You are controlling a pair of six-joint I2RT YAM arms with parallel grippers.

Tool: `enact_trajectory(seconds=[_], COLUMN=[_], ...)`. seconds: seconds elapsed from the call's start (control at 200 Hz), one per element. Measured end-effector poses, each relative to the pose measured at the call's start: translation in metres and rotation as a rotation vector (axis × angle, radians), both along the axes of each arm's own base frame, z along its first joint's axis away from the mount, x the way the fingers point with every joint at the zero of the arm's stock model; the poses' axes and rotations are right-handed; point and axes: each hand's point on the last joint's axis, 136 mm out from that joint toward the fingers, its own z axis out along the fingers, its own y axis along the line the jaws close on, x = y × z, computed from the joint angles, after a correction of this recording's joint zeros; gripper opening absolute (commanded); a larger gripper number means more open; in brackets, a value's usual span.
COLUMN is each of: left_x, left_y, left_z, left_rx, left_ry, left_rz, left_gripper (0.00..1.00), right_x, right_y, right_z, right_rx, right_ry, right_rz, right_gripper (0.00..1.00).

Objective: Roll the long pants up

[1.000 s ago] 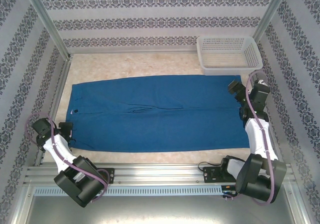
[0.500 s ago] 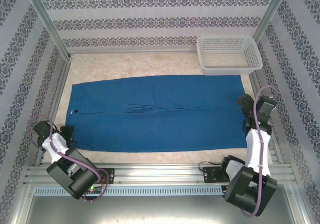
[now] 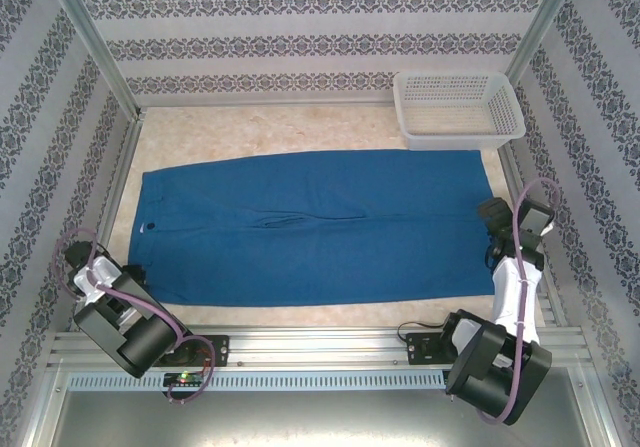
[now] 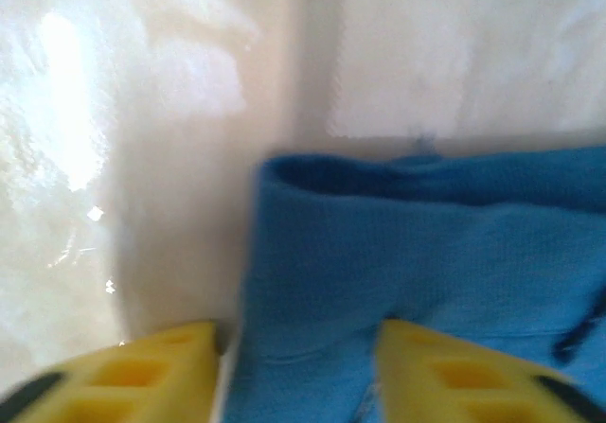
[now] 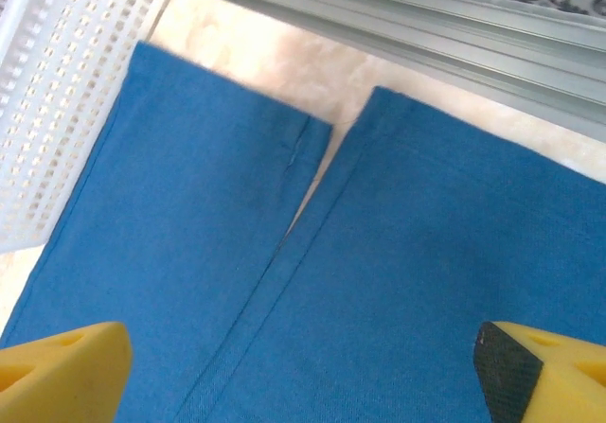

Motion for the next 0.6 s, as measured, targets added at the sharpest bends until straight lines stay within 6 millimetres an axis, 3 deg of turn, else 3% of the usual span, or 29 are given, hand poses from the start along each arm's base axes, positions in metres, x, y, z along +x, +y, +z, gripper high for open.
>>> enact_trajectory(seconds=[0.17,0.37,0.605], left_x=[0.029,0.031,0.031], left_y=[0.021,0.024,0.024], left_z=[0.005,0.007,0.008], left_rx=[0.061,0.101,0.108], left_ry=[-0.111,-0.139,-0.145], left_rz=[-0.039,-0.043,-0.043], left_gripper=[0.0,0.0,0.0], right_x=[-0.024,-0.058,-0.092], right_y=[-0.017,-0.029,-0.017], right_z=[-0.013,-0.025,-0.042], right_rx=[0.048,0.097,0.165], right_ry=[0.06,0.124,0.166], right_rz=[-0.11,-0.236,-0.337], right_gripper=[0.92,0.91,0.86])
